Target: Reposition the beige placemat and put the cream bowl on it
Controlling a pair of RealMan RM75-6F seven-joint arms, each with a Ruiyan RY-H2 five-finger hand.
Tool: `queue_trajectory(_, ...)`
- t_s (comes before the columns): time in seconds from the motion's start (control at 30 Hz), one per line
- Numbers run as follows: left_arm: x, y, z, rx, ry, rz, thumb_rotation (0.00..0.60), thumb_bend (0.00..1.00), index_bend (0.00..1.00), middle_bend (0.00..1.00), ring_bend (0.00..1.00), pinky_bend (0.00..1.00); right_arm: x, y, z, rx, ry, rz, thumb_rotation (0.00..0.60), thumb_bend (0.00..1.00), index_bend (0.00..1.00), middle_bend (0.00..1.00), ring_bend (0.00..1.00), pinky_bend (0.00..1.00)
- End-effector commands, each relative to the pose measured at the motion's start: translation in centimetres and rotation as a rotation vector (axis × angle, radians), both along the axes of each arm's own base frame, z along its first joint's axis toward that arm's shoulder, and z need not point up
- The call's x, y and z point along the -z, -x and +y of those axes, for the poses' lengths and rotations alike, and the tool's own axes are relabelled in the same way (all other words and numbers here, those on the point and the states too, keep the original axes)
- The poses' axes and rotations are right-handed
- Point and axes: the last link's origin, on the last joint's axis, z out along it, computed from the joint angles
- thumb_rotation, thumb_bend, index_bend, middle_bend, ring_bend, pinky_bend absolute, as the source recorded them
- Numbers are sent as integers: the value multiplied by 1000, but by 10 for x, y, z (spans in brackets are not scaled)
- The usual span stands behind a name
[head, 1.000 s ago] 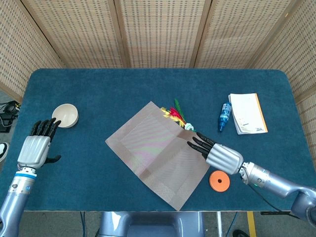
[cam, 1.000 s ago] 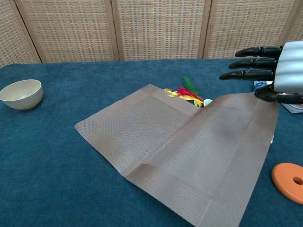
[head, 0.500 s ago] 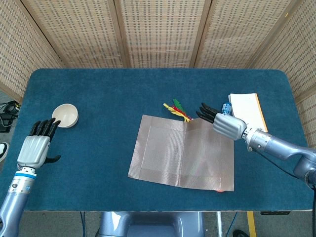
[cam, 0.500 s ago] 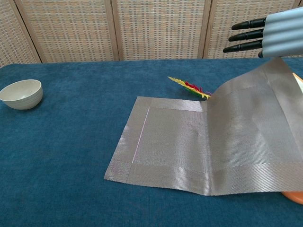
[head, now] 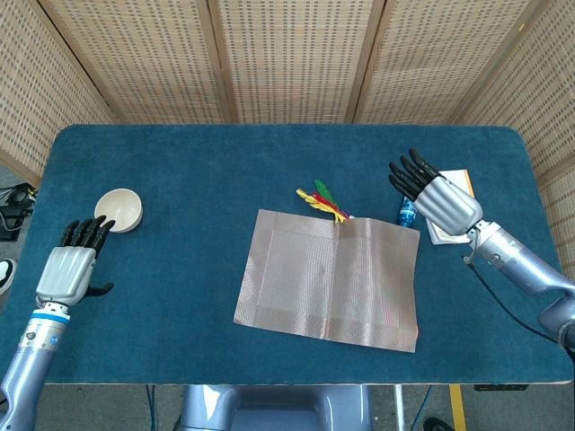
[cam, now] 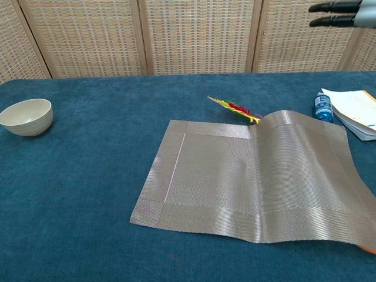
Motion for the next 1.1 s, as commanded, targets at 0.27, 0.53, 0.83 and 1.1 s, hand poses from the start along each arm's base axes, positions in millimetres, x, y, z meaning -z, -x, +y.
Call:
queue_trajectory(0.27, 26, -6, 7, 108, 94, 8, 600, 0, 0, 0, 0, 0, -11, 35, 92, 290, 11, -729, 600, 0, 0, 0, 0, 0)
queue_trajectory(0.53, 69, -26, 16, 312, 253, 10, 600, 0, 0, 0, 0, 0, 17, 46, 145, 477, -35, -981, 600, 0, 0, 0, 0, 0)
queue_trajectory(0.83, 118, -55, 24, 569, 453, 48, 600, 0, 0, 0, 0, 0, 48, 57, 174, 565, -9, -1051, 600, 0, 0, 0, 0, 0)
queue_trajectory(1.1, 144, -75, 28, 736, 524, 111, 600, 0, 29, 0, 0, 0, 53, 64, 179, 597, -20, -1066, 600, 0, 0, 0, 0, 0)
